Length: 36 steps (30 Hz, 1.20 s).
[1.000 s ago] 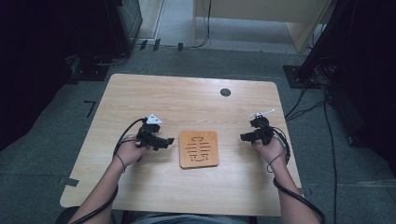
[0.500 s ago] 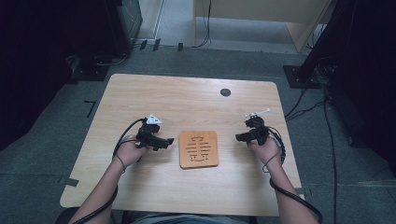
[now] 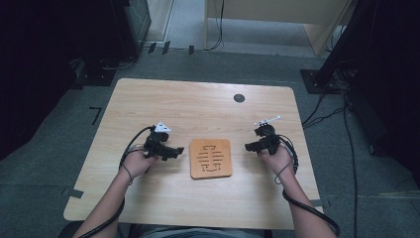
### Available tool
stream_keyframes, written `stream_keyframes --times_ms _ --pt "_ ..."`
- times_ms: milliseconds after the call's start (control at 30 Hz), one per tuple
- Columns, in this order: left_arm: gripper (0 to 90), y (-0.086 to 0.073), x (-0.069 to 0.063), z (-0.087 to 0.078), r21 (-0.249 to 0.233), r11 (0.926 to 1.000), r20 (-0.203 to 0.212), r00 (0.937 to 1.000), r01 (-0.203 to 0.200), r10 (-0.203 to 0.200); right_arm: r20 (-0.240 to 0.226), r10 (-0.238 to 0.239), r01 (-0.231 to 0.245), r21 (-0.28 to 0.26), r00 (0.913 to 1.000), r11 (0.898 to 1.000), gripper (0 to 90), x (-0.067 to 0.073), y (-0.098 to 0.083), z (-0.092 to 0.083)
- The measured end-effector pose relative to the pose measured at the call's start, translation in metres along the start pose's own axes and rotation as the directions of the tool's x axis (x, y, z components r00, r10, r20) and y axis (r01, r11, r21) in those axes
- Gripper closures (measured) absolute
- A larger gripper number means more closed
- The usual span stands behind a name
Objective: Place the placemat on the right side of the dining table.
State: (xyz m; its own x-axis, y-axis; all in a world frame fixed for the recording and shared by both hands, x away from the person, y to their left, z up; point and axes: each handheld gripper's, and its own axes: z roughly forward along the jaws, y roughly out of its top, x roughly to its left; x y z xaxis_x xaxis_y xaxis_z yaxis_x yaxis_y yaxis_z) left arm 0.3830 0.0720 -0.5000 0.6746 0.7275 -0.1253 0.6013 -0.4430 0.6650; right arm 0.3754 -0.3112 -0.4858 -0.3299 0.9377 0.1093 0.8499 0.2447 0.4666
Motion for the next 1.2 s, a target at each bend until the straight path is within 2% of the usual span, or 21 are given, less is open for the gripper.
stream_keyframes --times_ms 367,933,1033,1200 --pt "13.8 -0.001 -0.001 -0.002 0.003 0.9999 -0.009 0.9999 -0.011 0.012 -0.022 -0.019 0.020 0.005 0.9996 1.000 28.9 0.011 0.001 0.006" --pt "13.8 -0.004 0.001 -0.003 0.003 1.0000 -0.010 0.9999 0.007 -0.007 -0.034 -0.072 0.072 0.003 0.9968 0.997 28.7 0.024 0.005 0.012" --pt "13.8 -0.005 0.001 -0.003 0.007 0.9999 -0.010 0.9999 0.008 -0.008 -0.044 -0.068 0.068 0.006 0.9967 0.998 28.7 0.027 0.006 0.014" --pt "13.8 -0.007 0.002 -0.004 0.014 0.9999 -0.013 0.9999 0.008 -0.008 -0.057 -0.091 0.092 0.005 0.9942 0.996 28.4 0.032 0.007 0.016"
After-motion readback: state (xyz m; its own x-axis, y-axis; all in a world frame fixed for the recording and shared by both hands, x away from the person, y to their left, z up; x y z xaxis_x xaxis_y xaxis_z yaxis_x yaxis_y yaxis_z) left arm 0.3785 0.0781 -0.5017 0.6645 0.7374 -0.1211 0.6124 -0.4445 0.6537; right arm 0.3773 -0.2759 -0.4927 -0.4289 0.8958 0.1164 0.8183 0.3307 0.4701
